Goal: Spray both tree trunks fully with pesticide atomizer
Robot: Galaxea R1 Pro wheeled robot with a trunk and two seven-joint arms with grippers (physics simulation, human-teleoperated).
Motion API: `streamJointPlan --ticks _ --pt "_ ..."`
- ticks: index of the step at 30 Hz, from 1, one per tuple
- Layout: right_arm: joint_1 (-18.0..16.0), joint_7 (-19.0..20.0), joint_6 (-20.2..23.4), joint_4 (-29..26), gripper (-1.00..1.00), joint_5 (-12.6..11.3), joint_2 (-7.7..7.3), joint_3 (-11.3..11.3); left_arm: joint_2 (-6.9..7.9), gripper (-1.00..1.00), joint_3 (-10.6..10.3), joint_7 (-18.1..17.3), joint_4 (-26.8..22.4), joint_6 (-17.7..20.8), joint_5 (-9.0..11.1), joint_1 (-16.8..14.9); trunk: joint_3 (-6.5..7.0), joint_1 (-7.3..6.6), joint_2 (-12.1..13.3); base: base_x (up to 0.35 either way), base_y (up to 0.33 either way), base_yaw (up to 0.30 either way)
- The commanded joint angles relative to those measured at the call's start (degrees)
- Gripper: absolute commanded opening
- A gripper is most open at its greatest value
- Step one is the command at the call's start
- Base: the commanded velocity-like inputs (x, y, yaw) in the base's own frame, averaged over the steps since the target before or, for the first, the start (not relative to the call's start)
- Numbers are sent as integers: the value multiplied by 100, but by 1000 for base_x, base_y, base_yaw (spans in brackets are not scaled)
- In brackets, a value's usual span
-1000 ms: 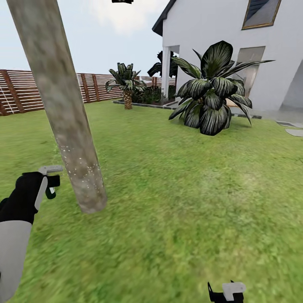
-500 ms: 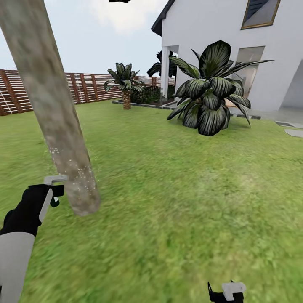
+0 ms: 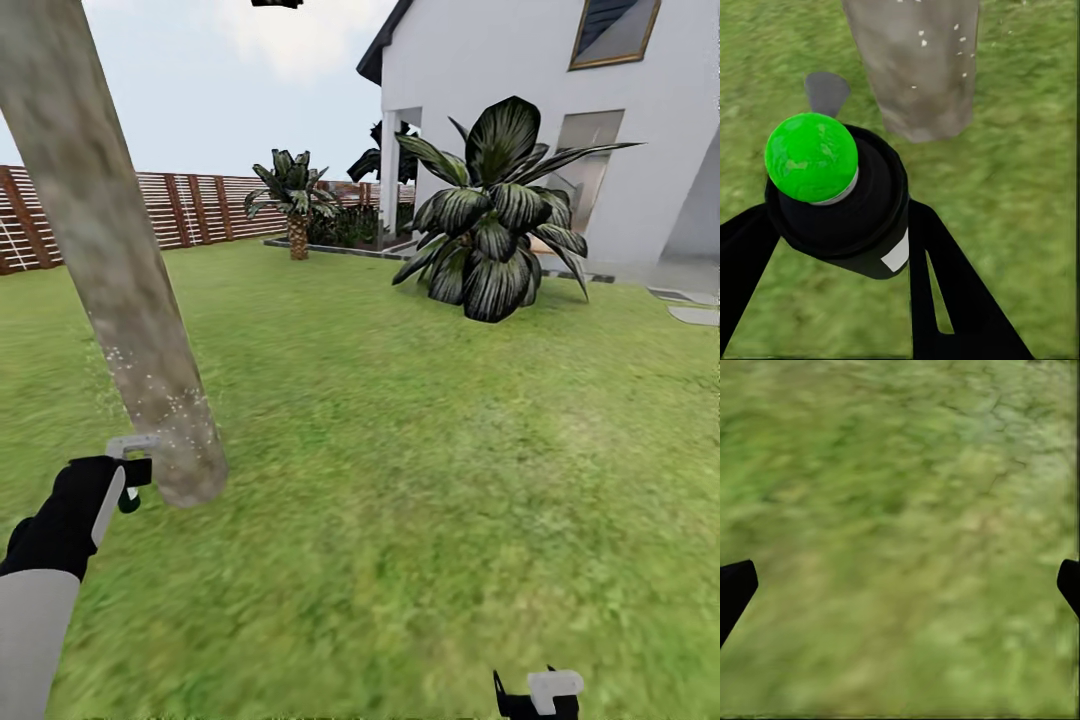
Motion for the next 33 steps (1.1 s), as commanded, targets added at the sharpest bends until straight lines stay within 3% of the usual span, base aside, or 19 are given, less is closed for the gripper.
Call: streamJointPlan --ticks 1,13,16,23,29,33 --pt "-5 -40 -16 9 100 61 0 -18 -1 -100 -1 13 -4 29 -3 -1 -5 -3 -2 -88 -187 0" --pt "-6 -40 -17 9 100 61 0 -18 -3 -100 -6 13 153 21 -19 4 -5 -3 -2 57 -255 0" --pt "-6 -40 -18 9 100 61 0 -18 0 -100 -2 8 417 -22 -12 11 -5 -3 -2 14 -108 0" --pt "-7 -40 -16 9 100 61 0 -18 5 -100 -1 -49 1395 -702 6 13 -5 -3 -2 1 -11 0" --pt "-8 -40 -16 9 100 61 0 -18 10 -100 0 -59 1506 -788 3 27 -5 -3 -2 0 0 0" --pt "-6 -40 -16 9 100 61 0 -18 38 -100 0 -73 1500 -874 6 211 -5 -3 -2 0 0 0"
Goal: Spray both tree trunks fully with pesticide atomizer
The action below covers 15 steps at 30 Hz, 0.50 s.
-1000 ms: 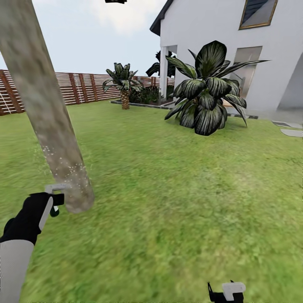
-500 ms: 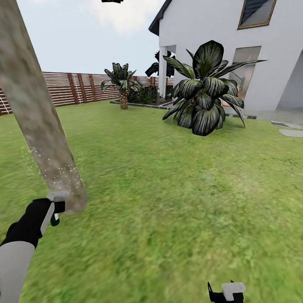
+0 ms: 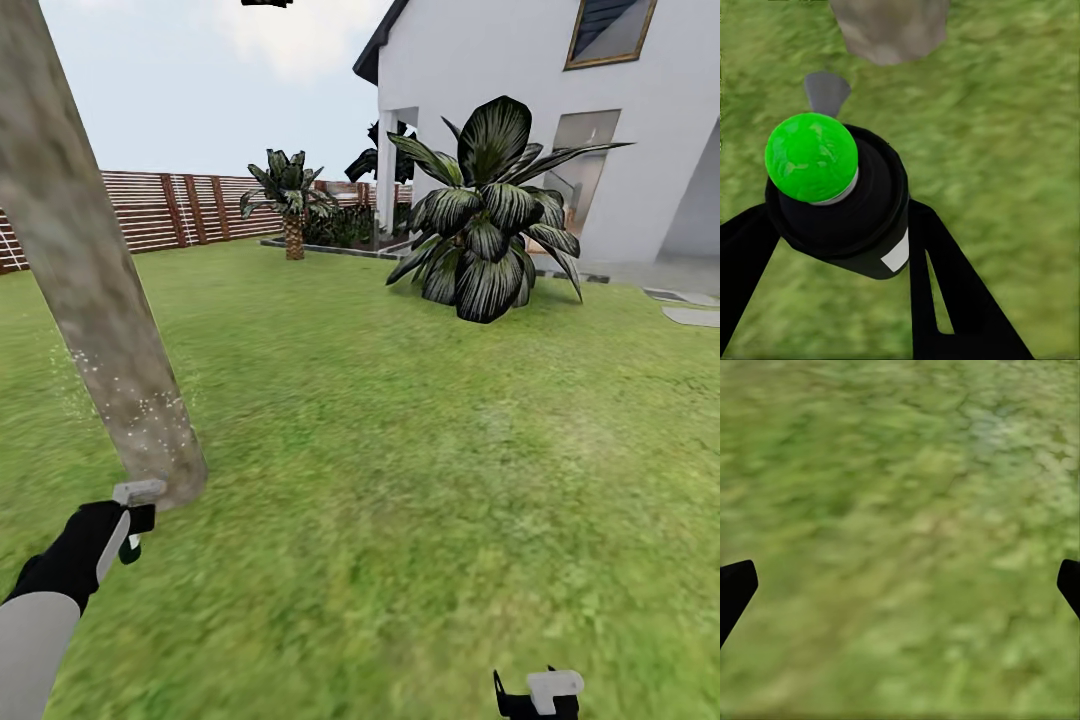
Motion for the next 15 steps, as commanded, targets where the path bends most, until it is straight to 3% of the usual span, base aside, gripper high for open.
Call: streamJointPlan --ticks 1,6,9,13,15 --pt "-3 -41 -17 8 100 60 0 -18 5 -100 -2 8 -4 -53 -14 31 -5 -1 -2 0 0 0" --pt "-1 -41 -17 7 100 61 0 -16 17 -100 -38 -127 -2 -389 -44 236 -5 -1 -2 0 0 0" --pt "-4 -41 -17 6 100 61 2 -18 20 -100 -67 -585 -5 -519 -102 308 -5 -1 -2 0 0 0" --pt "-5 -35 -18 8 100 61 2 -18 22 -100 -98 -1581 -10 -978 -756 454 -4 -1 -2 0 0 -32" --pt "-5 -33 -20 8 100 61 3 -15 17 -100 -133 -2445 -4 -1525 -1412 552 0 -1 -2 -27 0 -213"
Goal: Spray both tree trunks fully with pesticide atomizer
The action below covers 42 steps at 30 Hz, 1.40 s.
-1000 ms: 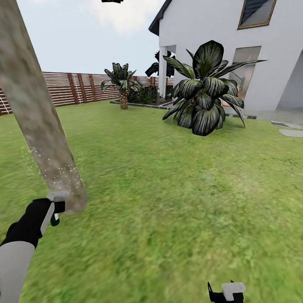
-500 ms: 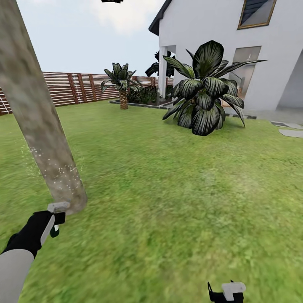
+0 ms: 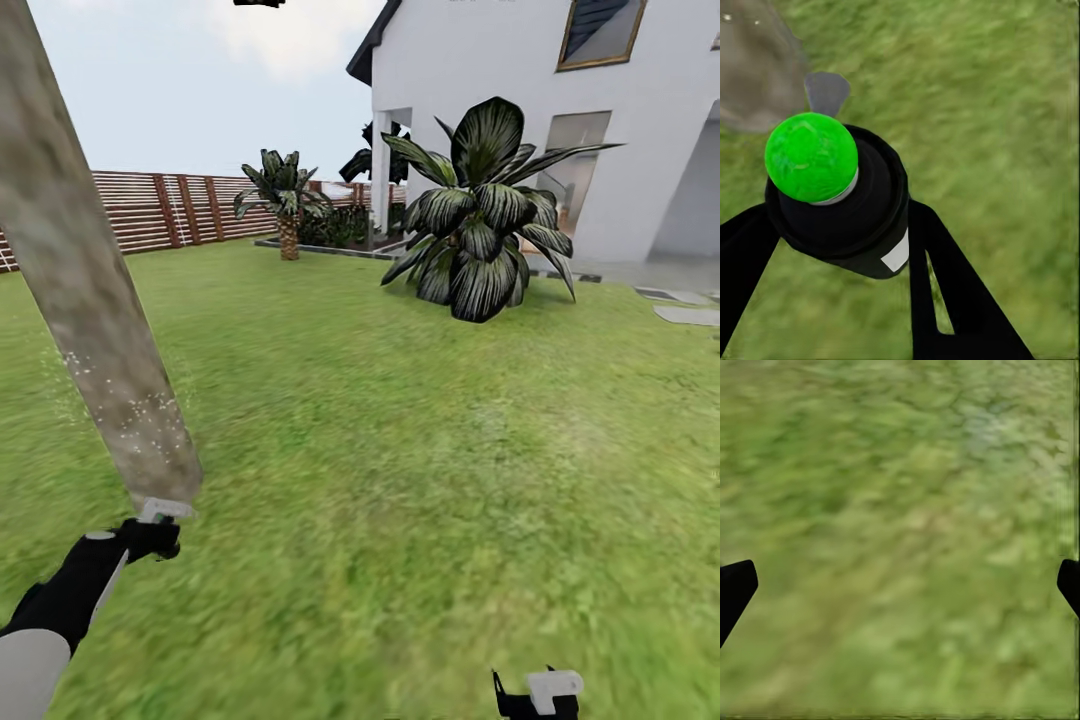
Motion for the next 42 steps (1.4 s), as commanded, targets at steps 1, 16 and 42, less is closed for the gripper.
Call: streamJointPlan --ticks 1,16,42 --pt "-5 -40 -15 10 100 63 1 -16 -5 -100 23 -458 -10 -180 -356 34 -2 -2 -2 -152 0 -259" --pt "-7 -21 -14 -27 100 61 7 -10 -6 -100 -1355 -2856 9 -1125 -856 80 40 -2 -2 -321 0 -225" --pt "-608 4026 1084 -2228 100 193 23 1900 -112 -100 -2089 -4841 -26 -1514 -1829 17 41 -2 -2 -79 0 -2"
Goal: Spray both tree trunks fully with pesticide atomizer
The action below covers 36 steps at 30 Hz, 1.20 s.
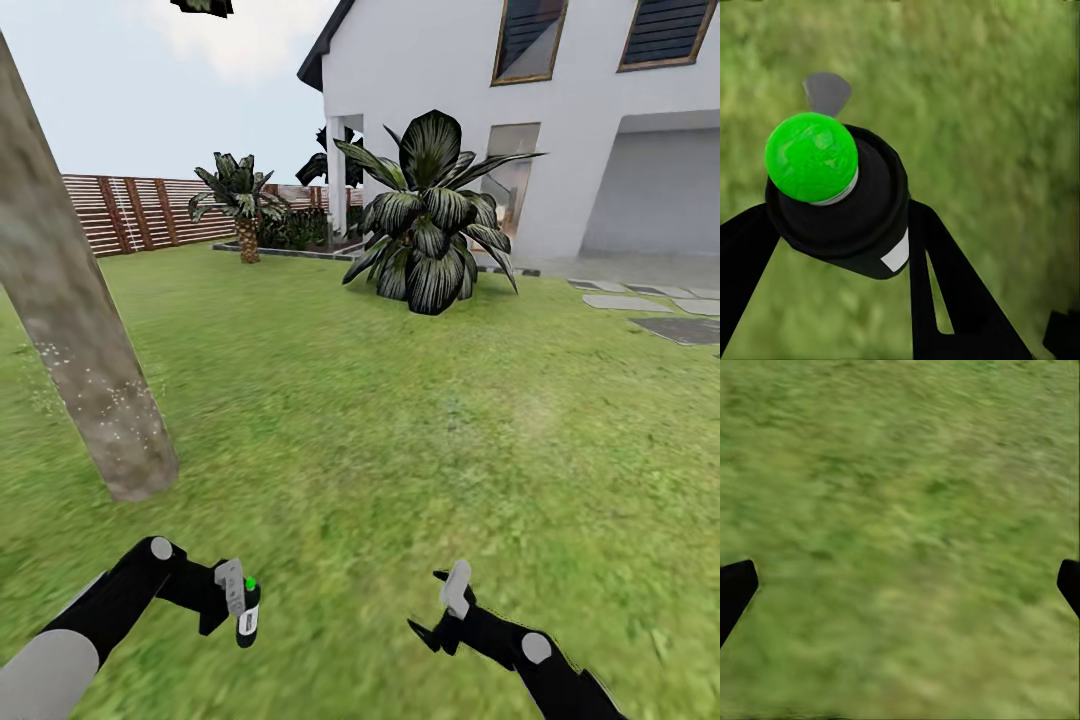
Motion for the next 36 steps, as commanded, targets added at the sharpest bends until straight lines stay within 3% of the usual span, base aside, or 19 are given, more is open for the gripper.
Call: streamJointPlan --ticks 1,4,5,7,9,13,17,20,24,26,32,36 --pt "-2 3 -28 -4 100 39 -1 179 -19 -100 -18 -18 -10 47 -6 -1 -5 -1 -2 0 0 0" --pt "-6 5 -23 -11 100 27 41 791 -144 -100 -161 -16 -7 69 -204 -1 -5 -1 -2 0 0 0" --pt "-8 5 -12 -12 -100 30 92 863 -203 -100 -223 -14 -5 79 -302 0 -5 -1 -2 0 0 0" --pt "-12 7 50 -18 -100 36 195 949 -364 -100 -303 -3 0 99 -576 -5 -5 -1 -2 0 0 0" --pt "-35 97 81 -18 -100 43 234 979 -439 -100 -325 3 1 107 -710 -11 -5 -1 -2 0 0 0" --pt "-163 674 124 -74 -100 52 275 998 -527 -100 -348 5 5 107 -770 -16 -5 -1 -2 0 0 0" --pt "-246 801 130 -97 -100 48 310 1011 -582 -100 -353 8 7 102 -783 -17 -5 -1 -2 0 0 0" --pt "-254 811 130 -95 -100 51 448 1034 -684 -100 -360 13 8 102 -788 -16 -5 -1 -2 0 0 0" --pt "-256 813 131 -102 -100 103 503 1368 -749 -100 -387 21 6 102 -794 -17 -5 -1 -2 0 0 0" --pt "-256 813 131 -102 -100 107 511 1434 -780 -100 -392 23 2 102 -803 -17 -5 -1 -2 0 0 0" --pt "-256 814 131 -102 -100 110 671 1465 -1060 -100 -386 18 -1 109 -1305 -25 -5 -1 -2 0 0 0" --pt "-256 814 131 -113 -100 110 692 1466 -1124 -100 -385 24 -1 110 -1398 -25 -5 -1 -2 0 0 0"
